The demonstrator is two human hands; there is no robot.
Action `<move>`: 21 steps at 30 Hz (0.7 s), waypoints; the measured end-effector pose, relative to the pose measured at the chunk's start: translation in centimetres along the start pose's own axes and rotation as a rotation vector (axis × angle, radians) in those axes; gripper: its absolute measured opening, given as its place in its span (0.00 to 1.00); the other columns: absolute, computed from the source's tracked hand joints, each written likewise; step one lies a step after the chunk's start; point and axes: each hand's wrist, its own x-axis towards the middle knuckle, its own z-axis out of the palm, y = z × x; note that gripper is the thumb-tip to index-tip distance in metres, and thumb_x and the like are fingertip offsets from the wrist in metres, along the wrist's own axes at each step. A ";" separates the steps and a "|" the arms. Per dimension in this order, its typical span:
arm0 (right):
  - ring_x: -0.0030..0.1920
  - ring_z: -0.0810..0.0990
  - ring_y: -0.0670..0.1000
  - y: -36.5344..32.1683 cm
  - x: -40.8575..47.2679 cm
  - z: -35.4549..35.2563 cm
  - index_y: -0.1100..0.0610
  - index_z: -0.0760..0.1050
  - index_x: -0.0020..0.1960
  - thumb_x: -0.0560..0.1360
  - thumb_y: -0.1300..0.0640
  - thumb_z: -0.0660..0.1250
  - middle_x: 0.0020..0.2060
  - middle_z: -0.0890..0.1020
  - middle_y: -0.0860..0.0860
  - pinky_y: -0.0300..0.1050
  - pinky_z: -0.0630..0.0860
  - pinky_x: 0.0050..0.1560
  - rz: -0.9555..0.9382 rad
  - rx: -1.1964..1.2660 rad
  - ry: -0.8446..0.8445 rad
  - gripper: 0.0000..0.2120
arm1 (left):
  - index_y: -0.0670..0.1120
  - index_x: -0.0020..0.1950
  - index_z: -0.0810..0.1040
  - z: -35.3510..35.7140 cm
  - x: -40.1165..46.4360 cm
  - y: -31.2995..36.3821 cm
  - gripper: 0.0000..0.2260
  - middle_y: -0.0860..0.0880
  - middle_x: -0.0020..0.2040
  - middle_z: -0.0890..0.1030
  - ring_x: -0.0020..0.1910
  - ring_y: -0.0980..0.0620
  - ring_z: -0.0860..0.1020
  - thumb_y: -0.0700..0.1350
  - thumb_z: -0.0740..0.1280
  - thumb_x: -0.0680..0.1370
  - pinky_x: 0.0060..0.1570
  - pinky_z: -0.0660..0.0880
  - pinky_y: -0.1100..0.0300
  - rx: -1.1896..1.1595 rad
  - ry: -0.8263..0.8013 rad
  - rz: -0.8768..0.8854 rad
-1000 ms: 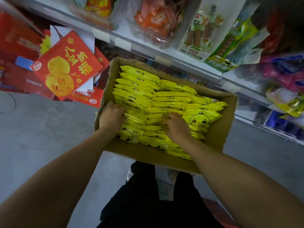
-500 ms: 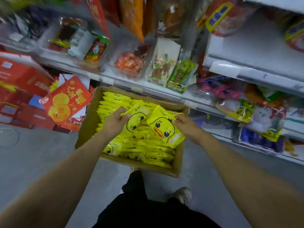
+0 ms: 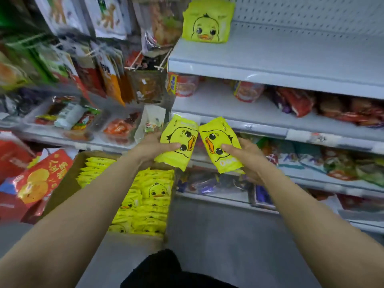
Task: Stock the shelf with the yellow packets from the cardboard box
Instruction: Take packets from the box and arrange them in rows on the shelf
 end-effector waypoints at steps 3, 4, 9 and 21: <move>0.41 0.85 0.54 -3.8 -0.7 -2.3 0.56 0.77 0.54 0.72 0.61 0.74 0.48 0.86 0.56 0.50 0.82 0.38 -0.093 0.076 0.011 0.12 | 0.41 0.59 0.79 1.8 -0.2 4.0 0.19 0.43 0.52 0.85 0.52 0.43 0.83 0.37 0.76 0.70 0.53 0.80 0.48 0.108 -0.009 0.070; 0.41 0.85 0.54 -4.9 -0.7 -2.9 0.55 0.77 0.53 0.72 0.61 0.74 0.47 0.86 0.55 0.50 0.82 0.38 -0.133 0.097 0.021 0.12 | 0.41 0.59 0.79 2.1 -0.1 5.3 0.19 0.42 0.52 0.84 0.53 0.43 0.83 0.36 0.76 0.69 0.53 0.80 0.49 0.130 -0.001 0.084; 0.39 0.86 0.50 -10.1 -1.2 -5.2 0.52 0.77 0.51 0.70 0.61 0.76 0.41 0.87 0.48 0.46 0.81 0.37 -0.296 0.096 0.080 0.13 | 0.46 0.61 0.79 3.0 0.8 11.4 0.24 0.45 0.52 0.85 0.49 0.45 0.84 0.39 0.79 0.66 0.52 0.80 0.49 0.255 -0.016 0.178; 0.45 0.86 0.59 -18.9 3.0 -9.3 0.58 0.77 0.58 0.69 0.61 0.78 0.48 0.86 0.55 0.61 0.82 0.47 -0.423 0.056 0.133 0.20 | 0.47 0.51 0.81 3.4 8.5 22.8 0.16 0.51 0.46 0.81 0.44 0.52 0.79 0.45 0.80 0.67 0.39 0.71 0.62 0.759 0.141 0.378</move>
